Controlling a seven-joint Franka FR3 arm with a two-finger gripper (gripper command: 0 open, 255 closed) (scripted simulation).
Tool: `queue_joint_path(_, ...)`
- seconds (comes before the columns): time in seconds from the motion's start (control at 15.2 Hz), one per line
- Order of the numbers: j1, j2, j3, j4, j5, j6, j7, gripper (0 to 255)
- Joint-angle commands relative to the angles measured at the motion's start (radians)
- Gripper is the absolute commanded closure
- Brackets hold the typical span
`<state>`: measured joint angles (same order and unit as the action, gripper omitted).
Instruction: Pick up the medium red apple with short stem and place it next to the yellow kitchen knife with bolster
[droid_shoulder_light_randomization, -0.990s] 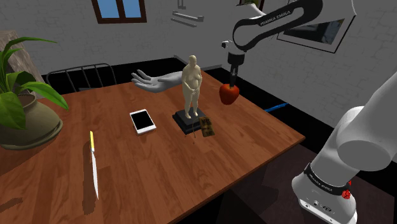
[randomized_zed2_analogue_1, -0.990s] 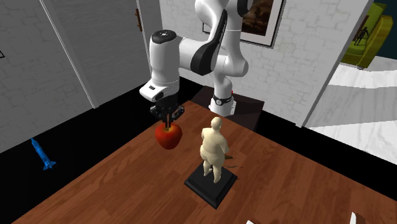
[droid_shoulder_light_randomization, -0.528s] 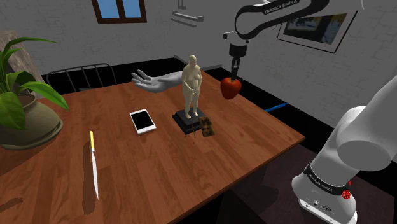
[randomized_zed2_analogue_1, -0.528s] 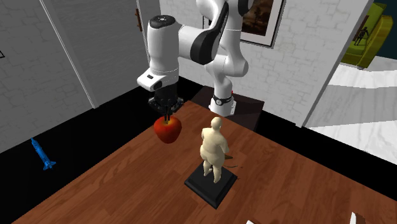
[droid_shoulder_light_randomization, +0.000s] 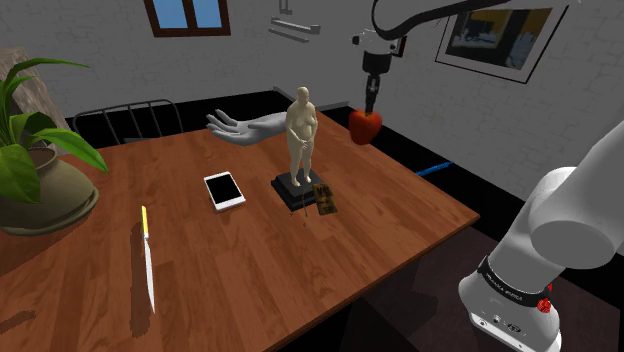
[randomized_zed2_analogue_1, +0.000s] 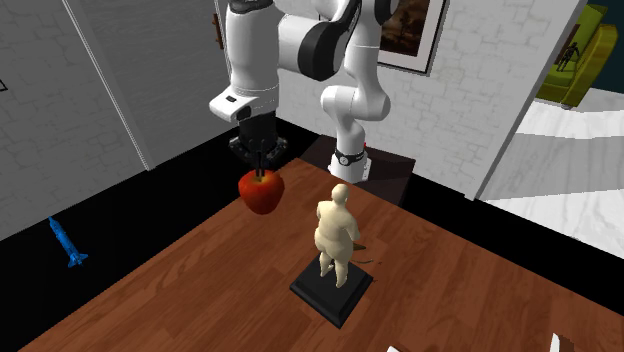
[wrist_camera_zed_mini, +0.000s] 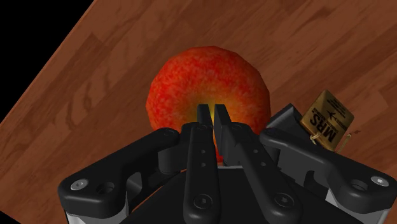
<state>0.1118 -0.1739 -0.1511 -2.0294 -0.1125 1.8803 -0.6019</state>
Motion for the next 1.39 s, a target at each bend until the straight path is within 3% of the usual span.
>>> queue_joint_path(0.0,0.001,-0.002,0.001,0.025,0.001,-0.027,-0.001,255)
queue_joint_path(0.66,0.003,0.001,0.004,0.16,0.005,-0.159,-0.012,255)
queue_joint_path(1.32,0.102,0.112,0.13,0.232,0.025,-0.141,0.211,255)
